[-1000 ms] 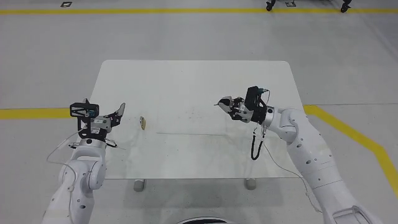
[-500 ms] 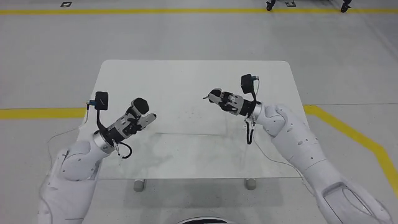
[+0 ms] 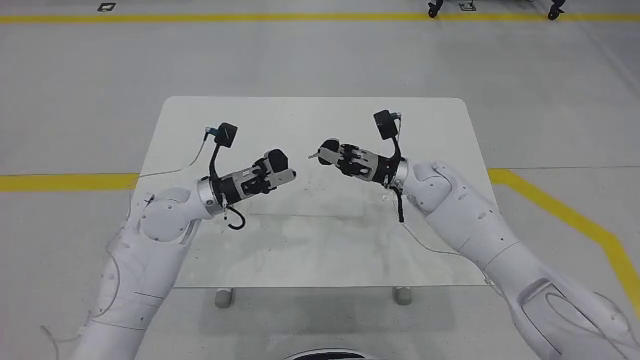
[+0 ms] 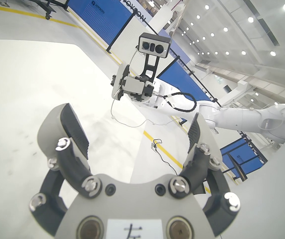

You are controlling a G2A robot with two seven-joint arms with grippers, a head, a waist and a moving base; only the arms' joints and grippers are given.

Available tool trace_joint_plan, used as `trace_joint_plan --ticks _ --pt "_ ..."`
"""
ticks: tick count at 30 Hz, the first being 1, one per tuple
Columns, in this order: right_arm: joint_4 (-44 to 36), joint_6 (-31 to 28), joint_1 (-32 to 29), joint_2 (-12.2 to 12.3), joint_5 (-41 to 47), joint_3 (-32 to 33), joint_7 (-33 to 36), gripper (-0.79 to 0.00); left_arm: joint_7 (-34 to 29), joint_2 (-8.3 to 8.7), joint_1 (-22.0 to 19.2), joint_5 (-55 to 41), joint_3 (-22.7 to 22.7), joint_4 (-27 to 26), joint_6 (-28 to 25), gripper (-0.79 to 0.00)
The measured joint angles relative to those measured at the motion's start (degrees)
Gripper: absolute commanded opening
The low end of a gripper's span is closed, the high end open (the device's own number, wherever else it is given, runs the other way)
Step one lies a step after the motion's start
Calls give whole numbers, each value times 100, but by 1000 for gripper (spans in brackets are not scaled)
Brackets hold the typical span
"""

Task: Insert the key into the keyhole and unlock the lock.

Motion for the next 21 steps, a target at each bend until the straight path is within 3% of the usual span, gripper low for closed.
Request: trace_joint_plan --ticks 3,4,5,7,11,21 --pt "55 0 80 -15 216 -104 117 -785 116 -23 -71 64 140 142 -30 -197" --pt "81 0 117 -30 299 -146 160 -785 124 -30 -100 82 198 183 -33 -228" --pt "99 0 144 -43 356 -178 193 -785 134 -35 -120 90 237 208 -36 -339" --pt "131 0 210 -78 453 -257 288 -785 166 -45 -161 88 312 256 -44 -434" --pt "228 0 316 -140 540 -371 448 -785 199 -49 -207 58 381 298 -80 -443" --pt "404 0 430 -262 742 -488 723 -785 315 -21 -210 -29 348 342 -62 -573"
